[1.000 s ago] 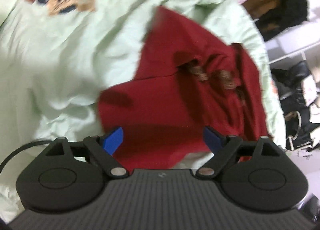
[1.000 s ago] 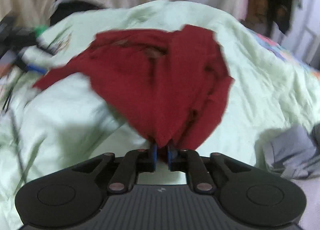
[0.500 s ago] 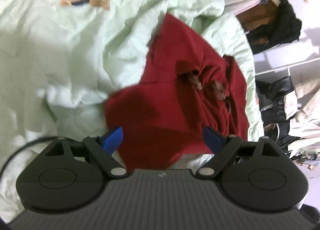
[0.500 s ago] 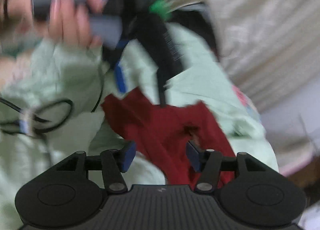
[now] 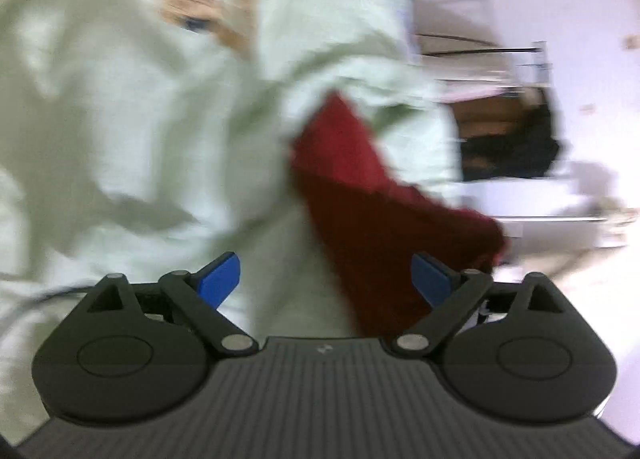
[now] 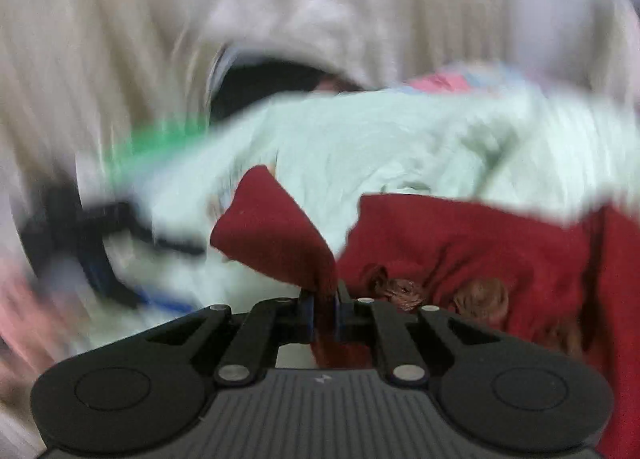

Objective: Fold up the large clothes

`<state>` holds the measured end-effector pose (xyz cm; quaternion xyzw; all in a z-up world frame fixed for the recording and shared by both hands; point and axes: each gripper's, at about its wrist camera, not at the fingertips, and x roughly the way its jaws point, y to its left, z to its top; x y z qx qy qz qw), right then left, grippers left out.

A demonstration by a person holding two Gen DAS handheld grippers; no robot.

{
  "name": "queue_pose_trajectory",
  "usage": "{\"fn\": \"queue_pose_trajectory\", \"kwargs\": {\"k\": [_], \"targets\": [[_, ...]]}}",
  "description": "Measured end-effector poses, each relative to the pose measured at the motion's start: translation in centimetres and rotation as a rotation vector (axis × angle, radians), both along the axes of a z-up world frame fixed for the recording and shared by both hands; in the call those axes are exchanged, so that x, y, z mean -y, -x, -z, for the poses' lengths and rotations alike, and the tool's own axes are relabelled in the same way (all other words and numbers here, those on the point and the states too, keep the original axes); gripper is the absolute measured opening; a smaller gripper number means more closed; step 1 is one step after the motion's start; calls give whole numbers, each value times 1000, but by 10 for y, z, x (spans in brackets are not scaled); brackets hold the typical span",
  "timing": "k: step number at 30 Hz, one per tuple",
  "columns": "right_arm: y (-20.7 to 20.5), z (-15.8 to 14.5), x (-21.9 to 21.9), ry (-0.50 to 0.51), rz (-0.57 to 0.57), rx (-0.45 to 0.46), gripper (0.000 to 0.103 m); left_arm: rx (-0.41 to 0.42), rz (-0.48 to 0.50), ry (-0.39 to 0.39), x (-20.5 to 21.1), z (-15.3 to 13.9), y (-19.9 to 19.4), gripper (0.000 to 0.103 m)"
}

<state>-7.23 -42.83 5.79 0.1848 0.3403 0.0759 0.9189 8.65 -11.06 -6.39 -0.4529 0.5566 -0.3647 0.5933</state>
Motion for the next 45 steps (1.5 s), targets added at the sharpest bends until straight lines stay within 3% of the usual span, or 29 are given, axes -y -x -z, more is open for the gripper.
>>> {"fn": "queue_pose_trajectory", "kwargs": {"k": [1, 4, 8, 11, 13, 14, 15, 16, 17, 19, 20, 22, 27, 29, 31, 34, 37, 41, 43, 45], "targets": [[2, -5, 16, -53, 34, 11, 9, -15, -16, 46, 6, 0, -1, 103], [5, -7, 36, -116, 68, 14, 9, -97, -36, 75, 37, 12, -8, 103], [10, 0, 38, -161, 60, 16, 9, -244, -55, 143, 81, 52, -28, 103], [13, 3, 31, -184, 21, 25, 9, -342, -76, 101, 110, 83, -51, 103], [12, 5, 24, -190, -11, 39, 10, -341, -85, 78, 122, 87, -58, 102], [12, 6, 20, -184, -27, 46, 10, -314, -77, 76, 125, 85, -61, 95], [14, 6, 17, -179, -36, 55, 10, -264, -56, 64, 131, 78, -64, 62], [15, 7, 16, -180, -36, 62, 10, -212, -28, 43, 136, 68, -66, 44], [19, 7, 15, -187, -26, 71, 10, -175, -10, 23, 139, 61, -68, 40], [25, 7, 14, -198, 0, 97, 10, -49, 28, -75, 150, 32, -67, 15], [28, 7, 16, -210, 16, 116, 10, 14, 53, -125, 157, 18, -67, 13], [36, 7, 25, -257, 62, 158, 10, 175, 100, -237, 184, -24, -65, 13], [91, 1, 65, -369, 271, 266, 10, 499, 267, -273, 288, -108, -28, 13], [130, 0, 83, -376, 406, 305, 10, 630, 394, -267, 343, -122, 20, 14], [170, 5, 98, -362, 548, 307, 10, 693, 553, -292, 401, -116, 71, 26], [223, 26, 117, -319, 747, 225, 10, 734, 648, -381, 442, -99, 112, 41], [250, 57, 136, -381, 829, 144, 10, 753, 638, -471, 446, -90, 120, 52], [259, 80, 149, -440, 814, 101, 15, 660, 536, -543, 381, -85, 102, 70], [264, 85, 150, -449, 804, 81, 25, 639, 494, -606, 344, -79, 97, 81], [272, 88, 152, -470, 819, 72, 41, 598, 478, -627, 311, -71, 99, 84]]}}
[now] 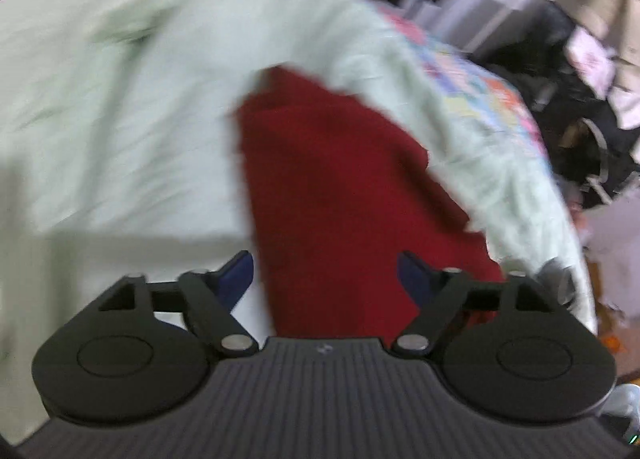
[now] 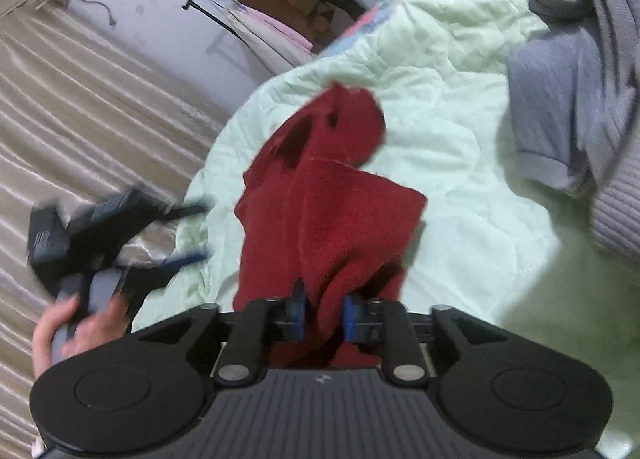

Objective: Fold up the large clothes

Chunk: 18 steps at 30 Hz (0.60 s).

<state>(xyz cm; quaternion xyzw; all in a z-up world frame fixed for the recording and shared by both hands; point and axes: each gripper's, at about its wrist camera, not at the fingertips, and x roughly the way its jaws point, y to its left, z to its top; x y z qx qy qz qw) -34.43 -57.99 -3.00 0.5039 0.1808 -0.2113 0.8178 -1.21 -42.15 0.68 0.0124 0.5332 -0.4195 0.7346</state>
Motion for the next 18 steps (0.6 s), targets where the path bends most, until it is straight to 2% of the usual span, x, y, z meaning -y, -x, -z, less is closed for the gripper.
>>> {"fn": "queue_pose_trajectory", "kwargs": {"k": [1, 3, 5, 7, 10, 11, 14, 16, 17, 18], "targets": [[6, 2, 0, -13, 4, 0, 43, -42, -12, 3, -12, 7, 2, 84], [12, 6, -1, -34, 11, -8, 55, -174, -36, 27, -29, 24, 7, 84], [22, 12, -3, -74, 16, 8, 55, -301, -51, 54, -41, 41, 12, 85], [28, 16, -5, -105, 14, 15, 56, -391, -32, 86, -41, 53, 21, 85], [31, 18, -11, -125, 5, 23, 62, -428, 10, 94, -32, 61, 39, 86], [30, 19, -12, -131, 4, 27, 66, -425, 13, 95, -30, 61, 44, 88], [21, 21, -14, -140, -15, 71, 67, -407, 7, 101, -29, 59, 54, 91], [6, 16, -17, -100, -64, 99, 59, -429, -13, 107, -33, 57, 58, 91], [0, 13, -18, -78, -84, 105, 42, -447, -25, 113, -36, 56, 59, 91], [-11, 10, -18, -46, -120, 105, 15, -463, -37, 118, -37, 55, 60, 93]]}}
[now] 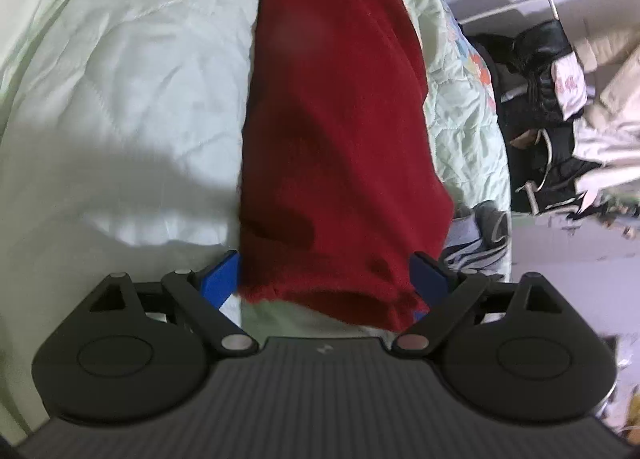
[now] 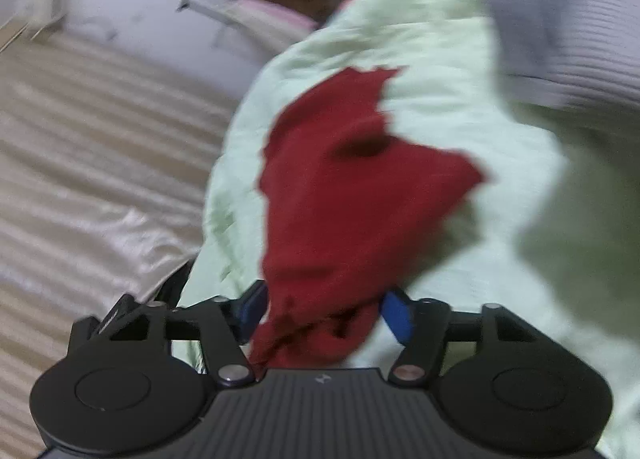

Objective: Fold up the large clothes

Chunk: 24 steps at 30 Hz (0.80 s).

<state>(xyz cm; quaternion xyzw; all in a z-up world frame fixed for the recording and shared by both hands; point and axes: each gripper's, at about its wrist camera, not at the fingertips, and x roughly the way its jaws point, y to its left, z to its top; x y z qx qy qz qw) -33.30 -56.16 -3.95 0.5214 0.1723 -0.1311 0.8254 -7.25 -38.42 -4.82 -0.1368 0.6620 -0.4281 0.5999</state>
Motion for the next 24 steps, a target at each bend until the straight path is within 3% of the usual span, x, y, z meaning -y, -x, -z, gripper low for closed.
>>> {"fn": "queue_pose_trajectory", "kwargs": {"k": [1, 4, 8, 12, 14, 15, 16, 17, 19, 22, 24], "targets": [[-7, -2, 2, 6, -16, 3, 14, -13, -18, -6, -1, -1, 1, 94], [-19, -2, 20, -124, -28, 72, 14, -94, -99, -8, -14, 1, 9, 95], [-21, -16, 27, -125, -18, 83, 14, -261, -245, 49, -28, 14, 22, 101], [-15, -16, 24, -170, -12, 115, 14, -314, -391, 20, -19, 34, 27, 103], [-11, -12, 24, -199, -8, 136, 14, -333, -423, 34, -7, 46, 25, 98], [-9, -9, 24, -206, -4, 143, 14, -314, -418, 54, -3, 47, 25, 82], [-6, -6, 24, -211, 1, 148, 14, -283, -407, 75, 2, 47, 25, 36], [-4, -5, 24, -211, 3, 150, 14, -252, -396, 95, 6, 48, 25, 22], [2, 0, 24, -210, 15, 143, 17, -190, -382, 111, 12, 47, 27, 18], [12, 9, 23, -227, 60, 124, 38, -102, -363, 106, 12, 41, 29, 17], [15, 13, 20, -223, 85, 94, 70, -58, -352, 104, 14, 38, 32, 17]]}}
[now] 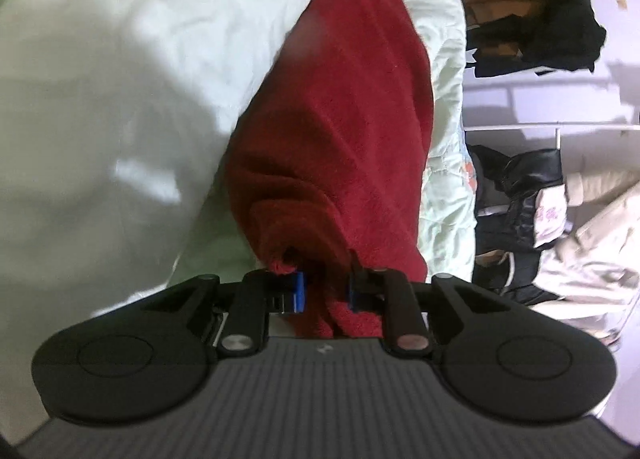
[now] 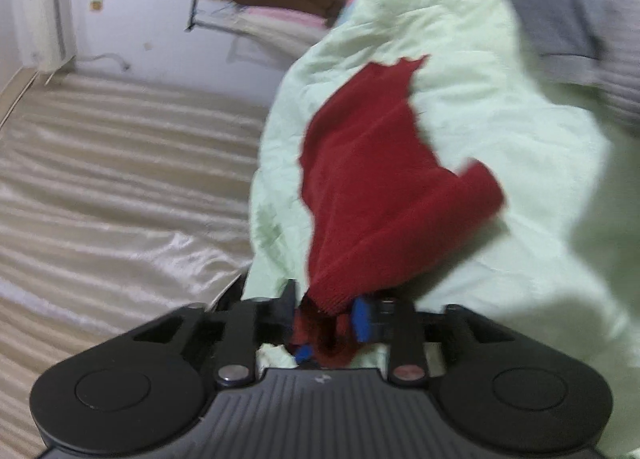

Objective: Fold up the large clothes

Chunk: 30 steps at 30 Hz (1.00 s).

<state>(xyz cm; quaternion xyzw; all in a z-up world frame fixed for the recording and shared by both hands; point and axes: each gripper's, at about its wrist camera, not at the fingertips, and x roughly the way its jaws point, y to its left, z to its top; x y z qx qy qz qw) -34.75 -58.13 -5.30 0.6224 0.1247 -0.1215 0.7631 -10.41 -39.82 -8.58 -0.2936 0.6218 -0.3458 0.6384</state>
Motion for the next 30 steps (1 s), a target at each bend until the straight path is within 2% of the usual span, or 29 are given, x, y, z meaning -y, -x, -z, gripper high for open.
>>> {"fn": "queue_pose_trajectory", "kwargs": {"k": [2, 4, 5, 6, 7, 9, 12, 14, 16, 18, 21, 24, 28, 30], "targets": [[-4, 4, -2, 5, 7, -32, 70, 43, 14, -10, 2, -5, 1, 17], [-17, 11, 0, -18, 20, -14, 52, 82, 31, -16, 2, -13, 1, 17], [-22, 13, 2, -20, 15, 6, 27, 98, 34, -19, -3, -18, 0, 17], [-29, 14, 5, -16, 0, 24, 19, 122, 38, -20, -8, -24, 0, 17], [-35, 11, 8, -1, -14, 37, 17, 144, 44, -12, -14, -32, 1, 17], [-35, -7, 5, 73, -40, 47, 15, 127, 70, 25, -24, -42, 1, 17], [-8, -38, -6, 132, -76, 89, 14, -20, 160, 145, -45, -54, 10, 17], [23, -56, -16, 137, -106, 125, 14, -66, 205, 198, -60, -58, 23, 17], [49, -63, -23, 133, -120, 139, 14, -89, 225, 203, -72, -56, 44, 17], [65, -63, -28, 140, -120, 122, 14, -80, 220, 171, -75, -51, 53, 17], [59, -55, -22, 137, -109, 62, 14, -88, 206, 132, -69, -42, 50, 17], [33, -65, -6, 172, -126, 31, 14, -34, 225, 115, -49, -60, 24, 17], [-34, -106, 27, 338, -176, -44, 15, 141, 249, 61, 4, -117, -35, 17], [-64, -121, 41, 392, -187, -71, 15, 212, 267, 33, 28, -133, -58, 17]]}}
